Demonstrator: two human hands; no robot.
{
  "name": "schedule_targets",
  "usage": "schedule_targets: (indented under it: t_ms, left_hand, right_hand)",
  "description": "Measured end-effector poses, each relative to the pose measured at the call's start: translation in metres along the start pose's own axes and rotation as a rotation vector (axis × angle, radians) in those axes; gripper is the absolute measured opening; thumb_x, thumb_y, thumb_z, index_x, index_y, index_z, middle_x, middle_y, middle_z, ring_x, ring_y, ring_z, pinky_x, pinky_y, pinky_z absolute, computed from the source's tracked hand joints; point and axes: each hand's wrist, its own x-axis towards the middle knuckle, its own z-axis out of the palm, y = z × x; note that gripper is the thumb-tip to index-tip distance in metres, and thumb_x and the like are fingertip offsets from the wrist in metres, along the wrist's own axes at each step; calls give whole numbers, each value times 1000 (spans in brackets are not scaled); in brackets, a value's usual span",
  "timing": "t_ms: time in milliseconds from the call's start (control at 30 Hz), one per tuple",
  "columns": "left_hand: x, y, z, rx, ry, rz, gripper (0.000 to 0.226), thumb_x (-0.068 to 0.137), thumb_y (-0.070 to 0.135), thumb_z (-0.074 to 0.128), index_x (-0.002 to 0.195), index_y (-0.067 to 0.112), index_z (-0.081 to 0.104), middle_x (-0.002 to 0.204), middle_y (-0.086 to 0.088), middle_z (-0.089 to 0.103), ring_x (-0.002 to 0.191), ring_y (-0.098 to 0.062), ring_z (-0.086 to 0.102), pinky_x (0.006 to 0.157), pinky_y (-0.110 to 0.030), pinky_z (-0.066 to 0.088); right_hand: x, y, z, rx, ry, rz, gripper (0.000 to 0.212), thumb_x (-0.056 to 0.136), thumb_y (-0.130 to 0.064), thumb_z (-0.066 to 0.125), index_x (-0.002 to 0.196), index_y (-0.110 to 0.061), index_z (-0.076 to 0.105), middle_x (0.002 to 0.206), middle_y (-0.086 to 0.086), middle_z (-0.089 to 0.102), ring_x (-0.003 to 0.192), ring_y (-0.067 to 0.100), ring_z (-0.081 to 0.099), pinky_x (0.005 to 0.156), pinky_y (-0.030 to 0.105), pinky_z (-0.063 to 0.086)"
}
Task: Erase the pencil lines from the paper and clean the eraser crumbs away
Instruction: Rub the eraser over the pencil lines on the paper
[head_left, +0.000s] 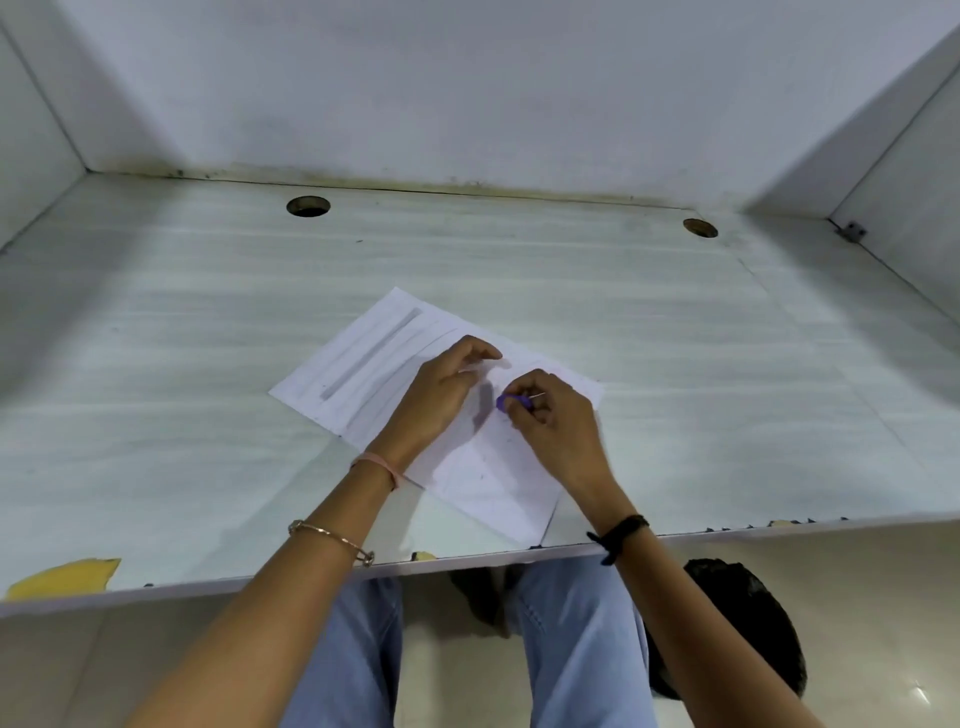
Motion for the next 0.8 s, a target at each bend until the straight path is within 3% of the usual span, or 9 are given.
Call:
schedule_targets:
  t_ms: [100,167,233,300,400,467,667,800]
  left_hand:
    - [-19,-9,-16,218,-65,49,28,93,0,49,110,18,62,123,8,63,121,-9,53,111,-35,35]
    - [-35,-14,-24,403,-81,47,28,96,9,55,119,24,58,136,7,55,131,-10,44,118,-30,17]
    - [-50,-18,-32,617,-115,43,44,95,41,55,137,30,49,153,10,36,145,-6,24,120,-31,-5]
    - [-61,-18,-36,796,-194,14,80,83,77,35,150,35,30,161,17,13,149,-1,3,119,-40,-14]
    - [-70,-17,-29,1011,-246,-21,98,74,88,21,155,36,1,161,15,-15,146,-3,-20,117,-51,-18]
    - [-73,-17,-22,1080,-223,-19,101,74,89,20,155,35,-9,160,12,-23,145,-5,-26,116,-53,-18]
    - [-75,-21,-19,1127,-184,-1,108,72,93,23,154,34,-14,160,10,-26,145,-9,-28,115,-57,-17]
    - [-73,-24,-19,1175,-188,24,110,68,93,12,154,30,-16,160,7,-25,146,-12,-27,115,-60,-13]
  right_hand:
    - [3,0,-5,12,24,7,10,84,-3,64,81,-13,64,78,-4,64,65,5,58,58,9,42]
    - [3,0,-5,19,25,11,7,84,-3,64,82,-10,65,79,-4,63,63,-1,55,58,6,40]
    - [3,0,-4,8,38,-2,6,85,-4,65,83,-9,65,82,-2,64,64,-2,55,59,6,40]
    - [1,-2,-3,24,36,-19,7,85,-5,66,84,-12,66,86,0,66,67,1,57,61,8,43]
    - [-11,-7,1,70,-76,-30,10,84,-8,67,86,-17,68,89,-3,67,76,8,61,69,17,50]
    - [-20,-8,4,40,-160,-79,10,84,-8,68,89,-17,70,90,-4,67,81,10,62,74,19,52]
    - [-19,-13,2,-76,-219,-167,11,80,-9,70,86,-18,71,83,-6,66,76,9,59,69,14,47]
    - [-27,-26,2,-128,-412,-269,12,76,-6,73,82,-16,73,78,-8,66,75,6,58,68,9,41]
